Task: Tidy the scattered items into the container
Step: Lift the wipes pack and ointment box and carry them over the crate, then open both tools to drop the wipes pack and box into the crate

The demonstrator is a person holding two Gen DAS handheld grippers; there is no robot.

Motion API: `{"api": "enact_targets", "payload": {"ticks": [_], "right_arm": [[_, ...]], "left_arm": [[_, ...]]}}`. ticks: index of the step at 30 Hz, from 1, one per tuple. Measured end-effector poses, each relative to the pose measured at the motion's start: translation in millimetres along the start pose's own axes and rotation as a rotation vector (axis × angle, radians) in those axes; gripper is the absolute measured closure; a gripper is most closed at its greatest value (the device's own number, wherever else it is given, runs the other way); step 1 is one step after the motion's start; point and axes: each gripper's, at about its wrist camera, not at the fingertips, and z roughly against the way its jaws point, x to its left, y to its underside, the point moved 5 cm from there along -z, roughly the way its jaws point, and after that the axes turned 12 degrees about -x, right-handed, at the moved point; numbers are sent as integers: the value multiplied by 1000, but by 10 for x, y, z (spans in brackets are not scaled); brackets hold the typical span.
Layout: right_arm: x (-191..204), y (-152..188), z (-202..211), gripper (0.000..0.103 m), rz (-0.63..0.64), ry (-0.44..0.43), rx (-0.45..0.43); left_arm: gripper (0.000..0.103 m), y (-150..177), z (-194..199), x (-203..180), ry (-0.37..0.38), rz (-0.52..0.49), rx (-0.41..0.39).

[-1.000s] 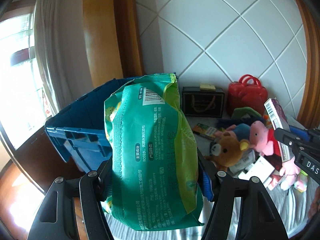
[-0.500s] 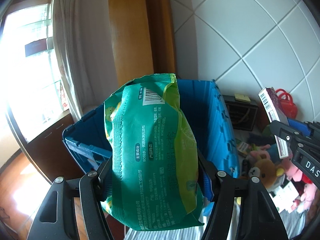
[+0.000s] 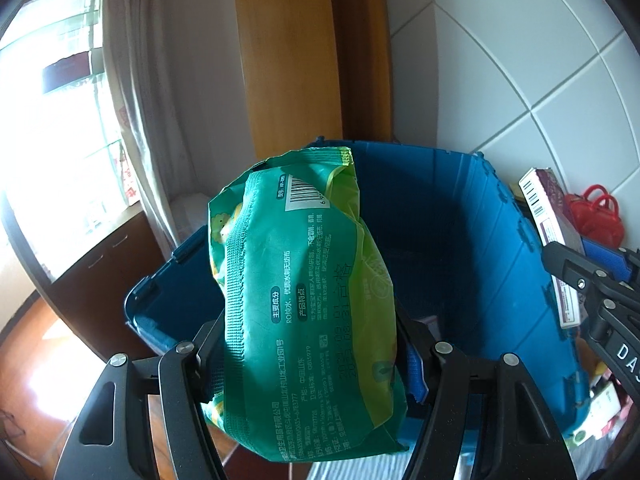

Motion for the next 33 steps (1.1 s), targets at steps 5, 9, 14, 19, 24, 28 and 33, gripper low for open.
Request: {"api": "enact_targets", "payload": {"ticks": [5,9,14,19,24,28,33], "right_arm": [[245,-91,-336,74,-2,81,32],[338,-87,-577,74,-6,140,72],[369,-49,-763,74,-12,187,111],[353,-46,-827,74,-19,220,125],[335,-35,-900,74,-13,237,134],[319,-44,-934,74,-10,249,133],[305,-65,-928,50,-12,261,122]], "left_arm": [[35,0,-439,161,46,-47,68],[35,-24,-618,261,89,-58,91],[35,-14,-761,273,133,-64,102],[30,-27,-813,234,162,-74,89],[23,18,-862,242,169,-67,104],[22,62,-898,274,170,-60,122],[22,73,-901,307,171,-58,123]]}}
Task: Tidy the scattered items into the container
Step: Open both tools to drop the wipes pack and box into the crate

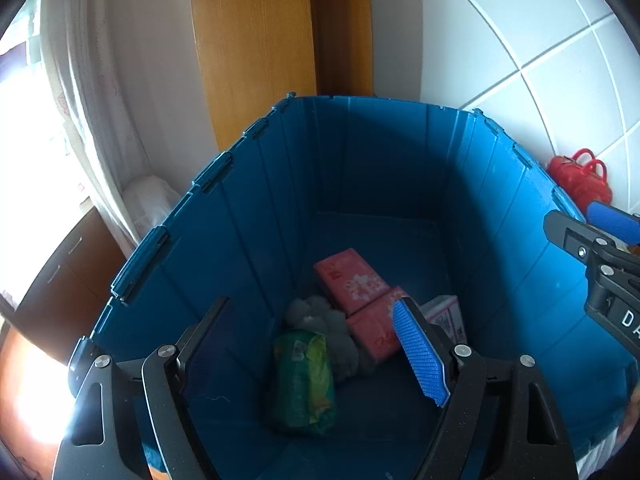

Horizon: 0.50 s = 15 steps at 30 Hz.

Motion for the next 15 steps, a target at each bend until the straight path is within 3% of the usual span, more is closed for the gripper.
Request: {"api": "enact_targets", "payload": {"ticks": [1,2,6,8,9,15], "right_arm": [[0,1,3,38,0,2,-2],[0,3,7,33,1,4,-4],[8,9,48,28,-1,7,-9],[1,7,88,7,-6,9,-18],[-7,4,115,2,-9,11,-24],[-95,-17,347,0,-35,26,-62]], "left_arm": [[22,-2,14,-3,1,0,-3],[22,-3,27,-7,1,1,-6],[22,-19,84,10,2,2,-22],[19,-21,138,26,2,7,-33],[18,-19,170,36,2,11,-40],[15,-2,329,36,0,24,-65]]}}
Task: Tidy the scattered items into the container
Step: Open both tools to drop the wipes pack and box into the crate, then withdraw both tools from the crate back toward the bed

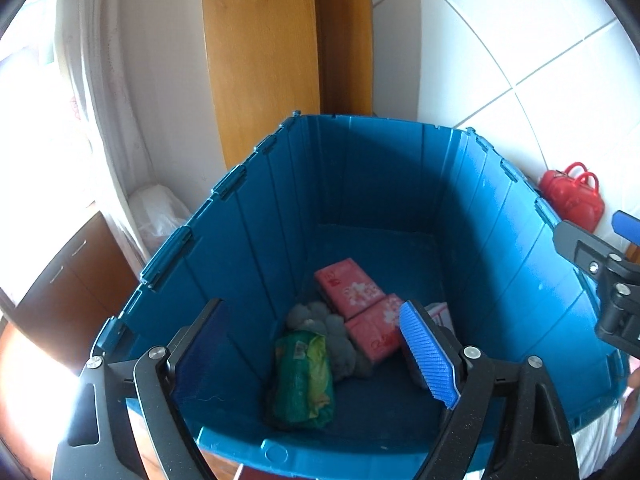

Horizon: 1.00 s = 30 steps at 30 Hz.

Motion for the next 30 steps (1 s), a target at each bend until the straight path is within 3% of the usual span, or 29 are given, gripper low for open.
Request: {"api": "enact_targets", "payload": {"ticks": [7,13,18,23,30], "right_arm": [[-281,49,334,0,-38,38,-36],[-825,163,689,0,-98,104,-65],[-1595,405,1022,0,-175,188,-75],[-2519,818,1362,0,-227,264,-48],[-3764,1511,1842,0,-246,329,24]], "left_arm": [[14,-13,211,-270,39,-5,-34],[14,-75,516,-851,104,-45,-72],[14,-98,838,-1588,174,-82,-109],[14,80,1092,-2539,240,-122,-107],[14,561,1244,-3758,283,-145,-26]]}}
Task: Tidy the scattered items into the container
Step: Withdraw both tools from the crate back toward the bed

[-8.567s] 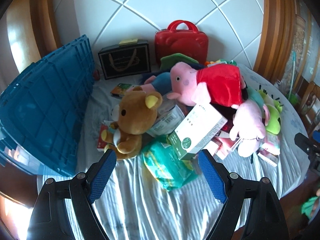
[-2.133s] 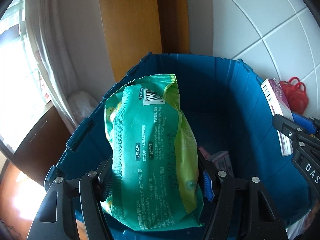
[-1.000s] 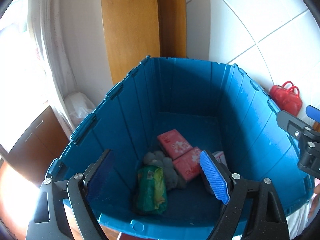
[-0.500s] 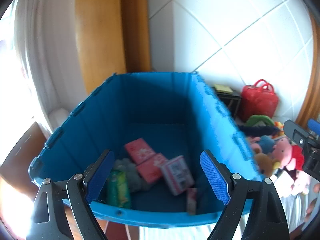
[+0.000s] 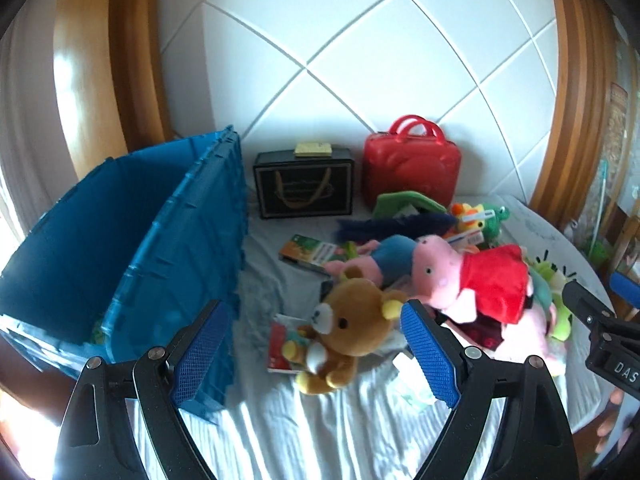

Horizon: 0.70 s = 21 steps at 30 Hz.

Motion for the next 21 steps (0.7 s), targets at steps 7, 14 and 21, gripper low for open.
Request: {"api": "enact_targets", "payload": {"ticks": [7,14,21], "right_arm": [[-874,435,-141,0,-11,5,107],[-850,648,-448,0,-19,-57,168],[-688,713,-769,0,-5,-66,204]], "left_arm": [[14,465,-212,-466,-36,-16,129],[14,764,-494,-433,-77,-30,201],[14,846,-910,-387,-55,-52,240]]}}
